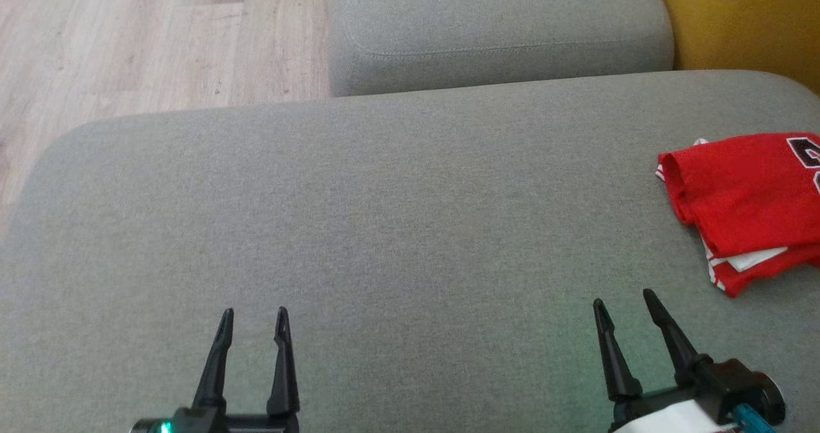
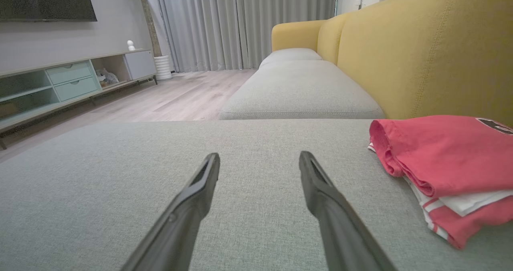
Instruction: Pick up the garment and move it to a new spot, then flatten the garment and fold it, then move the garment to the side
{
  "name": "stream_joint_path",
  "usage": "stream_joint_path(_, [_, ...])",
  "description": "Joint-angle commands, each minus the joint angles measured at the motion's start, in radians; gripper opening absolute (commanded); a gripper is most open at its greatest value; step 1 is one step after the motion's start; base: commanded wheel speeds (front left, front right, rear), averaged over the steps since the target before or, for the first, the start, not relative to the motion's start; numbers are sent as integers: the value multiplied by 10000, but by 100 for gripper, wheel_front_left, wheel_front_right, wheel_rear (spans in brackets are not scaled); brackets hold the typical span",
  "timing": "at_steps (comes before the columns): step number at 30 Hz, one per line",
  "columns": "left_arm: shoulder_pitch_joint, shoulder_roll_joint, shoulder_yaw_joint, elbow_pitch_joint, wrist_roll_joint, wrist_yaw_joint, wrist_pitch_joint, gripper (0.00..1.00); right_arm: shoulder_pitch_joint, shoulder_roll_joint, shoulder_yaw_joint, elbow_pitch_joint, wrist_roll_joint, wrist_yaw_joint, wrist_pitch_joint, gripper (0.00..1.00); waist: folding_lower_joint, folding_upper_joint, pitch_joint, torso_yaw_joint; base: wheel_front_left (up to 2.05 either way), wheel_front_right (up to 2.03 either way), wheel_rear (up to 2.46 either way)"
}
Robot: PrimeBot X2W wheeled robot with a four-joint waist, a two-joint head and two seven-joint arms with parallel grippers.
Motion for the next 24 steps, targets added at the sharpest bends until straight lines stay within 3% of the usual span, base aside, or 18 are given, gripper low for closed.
stream_joint_path(1, [-185, -43, 360, -386, 80, 91, -51, 100, -197, -4, 167, -372, -93, -7, -136, 100, 0, -1, -20, -6, 0, 0, 0])
stream_joint_path(16, [168, -43, 502, -502, 29, 247, -51, 100, -157, 84, 268, -403, -143, -7, -137, 100, 0, -1, -224, -147, 0, 0, 0])
stream_joint_path(17, [418, 2, 103, -117, -11, 192, 0, 0, 20, 119, 27, 3, -79, 0, 4, 0, 0, -1, -224, -147, 0, 0, 0])
stream_joint_path(24, [442, 26, 115, 259, -546, 147, 76, 0, 19, 91, 27, 397, 491, 0, 89, 0, 0, -1, -208, -142, 0, 0, 0])
